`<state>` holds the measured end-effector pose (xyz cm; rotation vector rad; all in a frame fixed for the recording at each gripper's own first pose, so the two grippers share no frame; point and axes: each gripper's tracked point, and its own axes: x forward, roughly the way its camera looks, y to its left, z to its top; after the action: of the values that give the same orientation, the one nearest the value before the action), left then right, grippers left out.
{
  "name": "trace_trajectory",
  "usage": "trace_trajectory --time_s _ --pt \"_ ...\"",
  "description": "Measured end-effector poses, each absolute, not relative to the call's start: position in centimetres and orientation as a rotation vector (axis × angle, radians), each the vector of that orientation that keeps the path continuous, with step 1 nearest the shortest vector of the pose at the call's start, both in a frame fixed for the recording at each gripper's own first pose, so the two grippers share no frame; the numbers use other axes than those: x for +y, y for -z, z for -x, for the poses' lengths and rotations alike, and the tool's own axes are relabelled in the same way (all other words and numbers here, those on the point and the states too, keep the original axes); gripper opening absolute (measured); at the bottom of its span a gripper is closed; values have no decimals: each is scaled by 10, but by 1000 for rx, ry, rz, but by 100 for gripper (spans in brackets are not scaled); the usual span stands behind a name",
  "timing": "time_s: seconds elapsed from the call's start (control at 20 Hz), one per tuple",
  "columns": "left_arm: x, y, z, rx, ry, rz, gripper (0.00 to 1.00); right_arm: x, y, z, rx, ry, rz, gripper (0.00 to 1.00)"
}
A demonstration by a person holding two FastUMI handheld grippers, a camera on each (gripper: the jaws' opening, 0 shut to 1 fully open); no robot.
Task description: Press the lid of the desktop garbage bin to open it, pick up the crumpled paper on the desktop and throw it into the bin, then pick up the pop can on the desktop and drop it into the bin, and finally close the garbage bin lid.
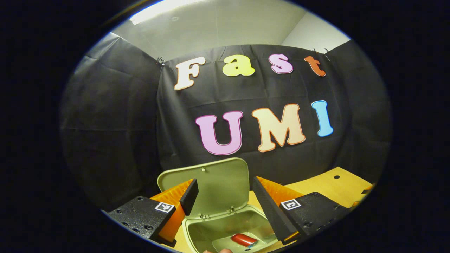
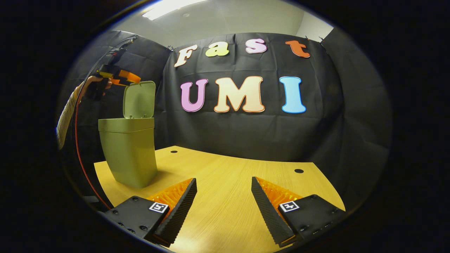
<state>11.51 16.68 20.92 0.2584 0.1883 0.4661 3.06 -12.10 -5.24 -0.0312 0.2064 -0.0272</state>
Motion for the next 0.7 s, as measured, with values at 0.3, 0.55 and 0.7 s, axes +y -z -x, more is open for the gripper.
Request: trace_trajectory --time_s 0.3,0.55,0.7 --pt "177 -237 -137 124 -505 -350 99 -111 51 -33 202 17 38 98" --pt "197 -228 -153 127 -519 -343 98 -105 52 -36 197 15 54 99" --pt "213 -227 -158 125 -543 -362 92 -100 51 -39 191 11 59 99"
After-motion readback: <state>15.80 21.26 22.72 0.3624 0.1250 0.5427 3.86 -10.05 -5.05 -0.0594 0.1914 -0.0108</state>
